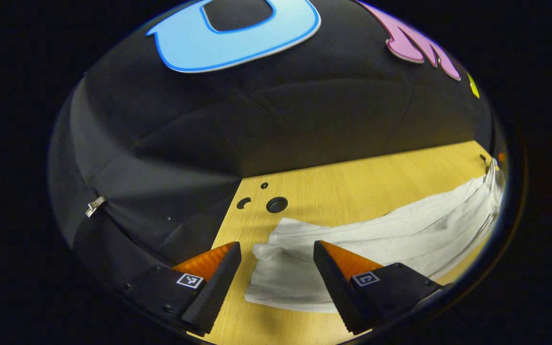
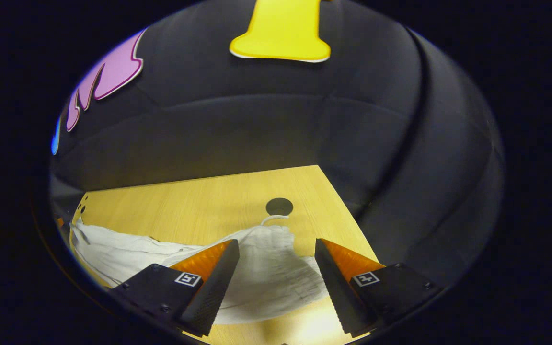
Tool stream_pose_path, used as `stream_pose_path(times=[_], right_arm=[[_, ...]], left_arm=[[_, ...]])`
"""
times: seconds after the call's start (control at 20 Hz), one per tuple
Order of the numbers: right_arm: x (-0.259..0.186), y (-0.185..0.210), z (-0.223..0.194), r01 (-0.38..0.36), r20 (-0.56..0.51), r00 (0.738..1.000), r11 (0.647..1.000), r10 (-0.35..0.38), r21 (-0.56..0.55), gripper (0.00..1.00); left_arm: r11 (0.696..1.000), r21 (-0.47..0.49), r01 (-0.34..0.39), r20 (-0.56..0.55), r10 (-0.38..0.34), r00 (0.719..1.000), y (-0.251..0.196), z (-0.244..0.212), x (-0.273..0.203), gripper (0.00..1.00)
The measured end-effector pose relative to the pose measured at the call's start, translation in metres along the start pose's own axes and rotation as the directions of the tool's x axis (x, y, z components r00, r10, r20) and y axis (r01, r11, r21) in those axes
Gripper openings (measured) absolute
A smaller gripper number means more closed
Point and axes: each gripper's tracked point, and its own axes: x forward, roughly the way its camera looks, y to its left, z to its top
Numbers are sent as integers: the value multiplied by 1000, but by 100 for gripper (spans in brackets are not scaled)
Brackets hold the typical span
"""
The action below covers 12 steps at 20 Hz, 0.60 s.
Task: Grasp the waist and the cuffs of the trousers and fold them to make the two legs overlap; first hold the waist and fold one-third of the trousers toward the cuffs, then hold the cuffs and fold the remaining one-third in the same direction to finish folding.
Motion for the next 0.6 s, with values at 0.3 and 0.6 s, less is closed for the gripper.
stream_pose_path(times=[0.3, 0.6], right_arm=[[-3, -33, -31, 45, -10, 999, 955, -44, 292, 99], [11, -36, -61, 79, -58, 996, 924, -62, 375, 99]], left_arm=[[991, -132, 29, 73, -19, 997, -32, 19, -83, 96], [966, -251, 58, 53, -46, 998, -82, 4, -150, 97]])
